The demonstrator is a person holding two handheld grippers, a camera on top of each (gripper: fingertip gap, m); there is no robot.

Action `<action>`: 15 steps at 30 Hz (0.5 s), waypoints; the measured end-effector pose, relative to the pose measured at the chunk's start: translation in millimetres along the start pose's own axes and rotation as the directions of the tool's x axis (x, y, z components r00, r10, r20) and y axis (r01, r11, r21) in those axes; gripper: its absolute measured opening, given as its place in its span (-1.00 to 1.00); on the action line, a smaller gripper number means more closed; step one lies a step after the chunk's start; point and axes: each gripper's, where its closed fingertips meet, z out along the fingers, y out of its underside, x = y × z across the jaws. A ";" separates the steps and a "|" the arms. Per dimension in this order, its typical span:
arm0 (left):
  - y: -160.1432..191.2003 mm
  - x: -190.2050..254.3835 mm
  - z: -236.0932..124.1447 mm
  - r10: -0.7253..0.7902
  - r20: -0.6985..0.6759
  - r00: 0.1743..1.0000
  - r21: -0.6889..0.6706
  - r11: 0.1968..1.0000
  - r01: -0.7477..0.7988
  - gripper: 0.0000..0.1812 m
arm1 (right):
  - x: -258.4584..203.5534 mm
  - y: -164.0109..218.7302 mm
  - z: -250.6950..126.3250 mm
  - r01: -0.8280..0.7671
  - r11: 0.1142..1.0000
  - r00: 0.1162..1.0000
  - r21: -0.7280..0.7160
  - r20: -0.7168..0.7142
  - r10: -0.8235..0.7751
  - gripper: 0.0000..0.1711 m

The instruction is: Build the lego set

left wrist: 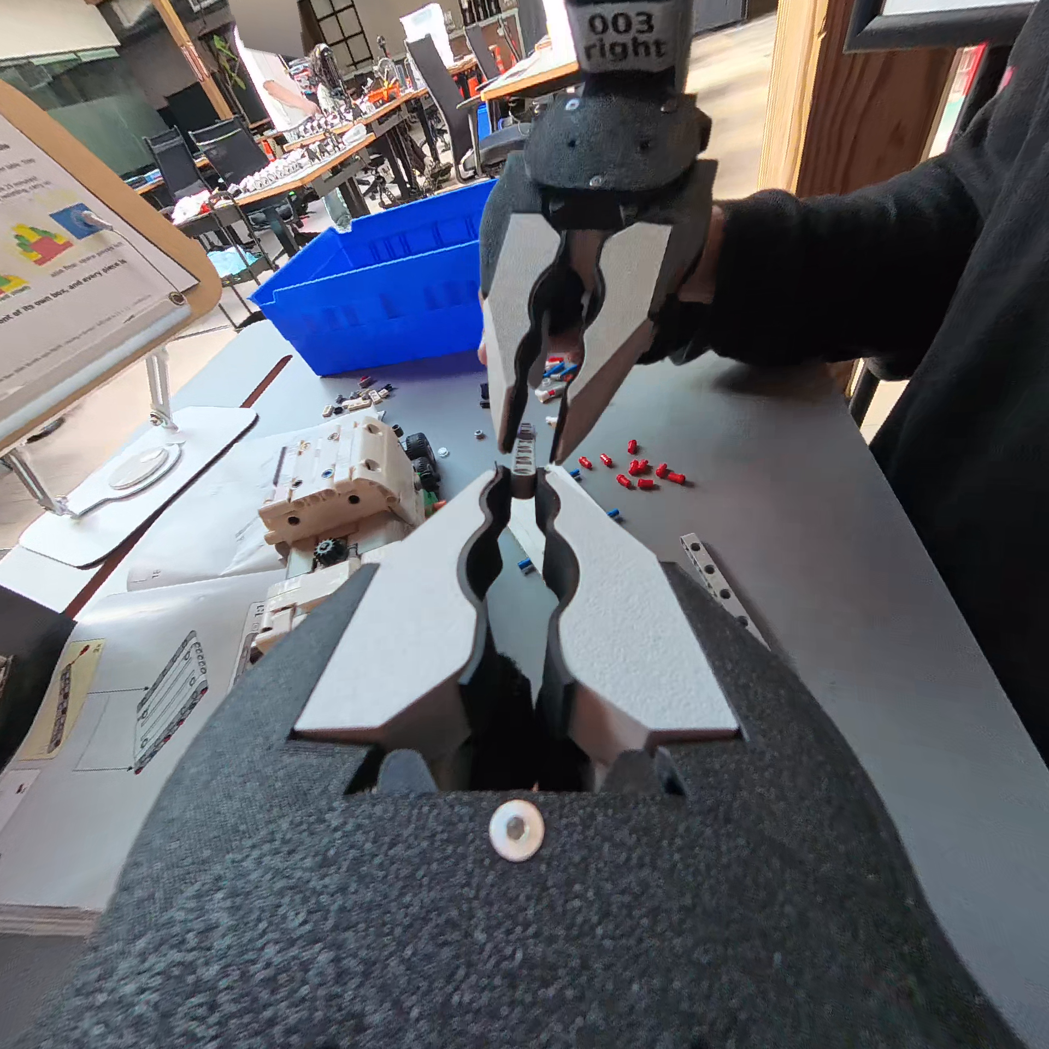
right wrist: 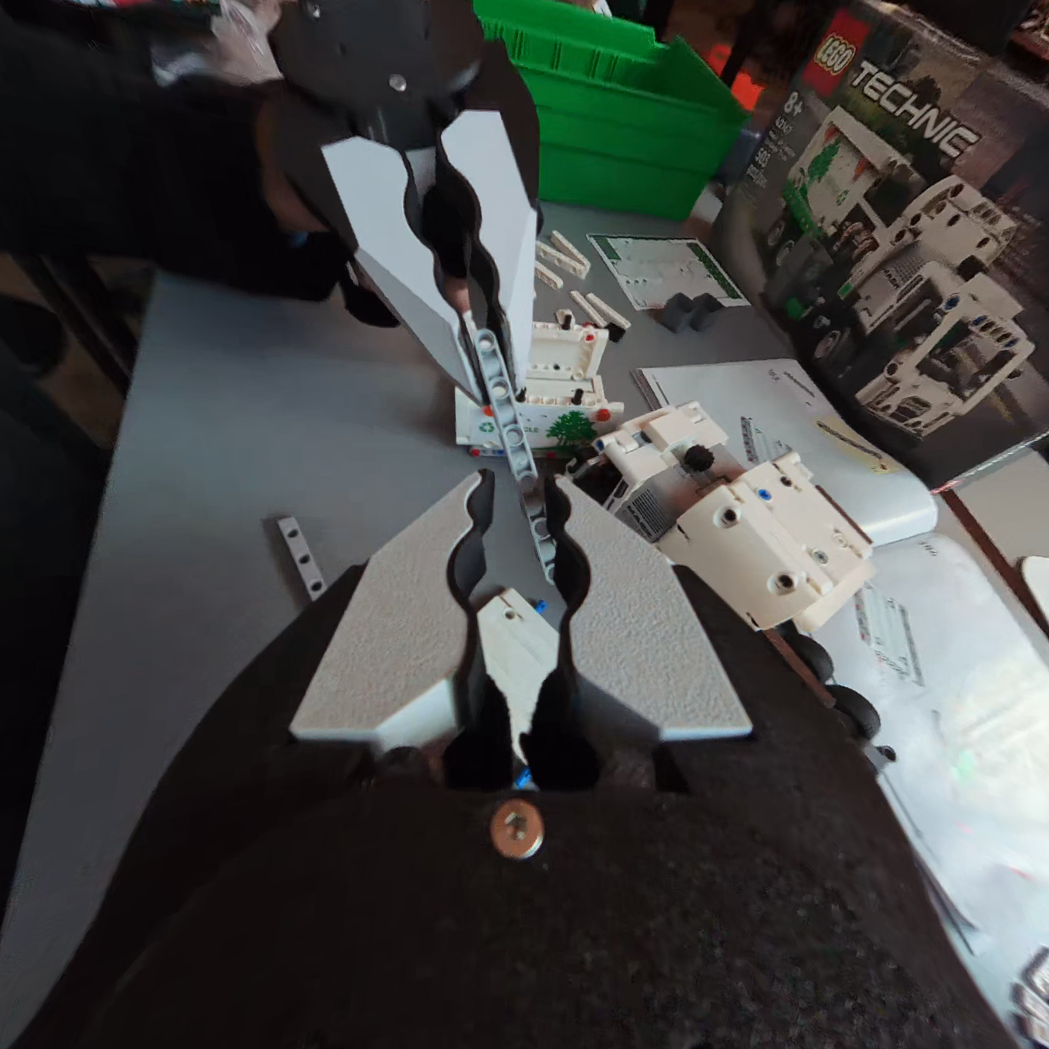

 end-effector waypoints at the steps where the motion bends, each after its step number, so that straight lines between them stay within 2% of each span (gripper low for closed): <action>1: 0.8 2.3 0.1 0.003 -0.005 1.000 -0.001 1.000 -0.003 -0.94 | -3.2 1.1 1.4 0.022 1.000 1.000 -0.022 -0.009 -0.022 -0.80; 3: 1.0 7.3 0.2 0.009 -0.015 1.000 -0.001 1.000 -0.009 -0.93 | -10.9 4.0 3.6 0.041 0.997 0.999 -0.071 0.010 -0.040 -0.72; 7: 0.7 12.3 2.6 0.036 -0.024 0.999 -0.003 0.999 -0.036 -0.93 | -10.8 8.2 5.7 0.148 0.981 0.987 -0.128 -0.044 -0.155 -0.73; 10: 1.7 16.1 5.3 0.030 -0.041 0.999 0.002 1.000 -0.030 -0.93 | -10.6 9.5 8.4 0.242 0.957 0.962 -0.160 -0.089 -0.258 -0.91; 11: 2.2 16.3 5.6 0.030 -0.039 0.999 0.002 1.000 -0.030 -0.93 | -10.6 10.6 8.3 0.270 0.948 0.953 -0.171 -0.092 -0.288 -0.91; 15: -1.6 17.5 5.3 0.039 -0.029 0.999 0.028 0.999 -0.038 -0.93 | -12.7 8.8 5.6 0.244 0.957 0.966 -0.156 -0.047 -0.254 -0.92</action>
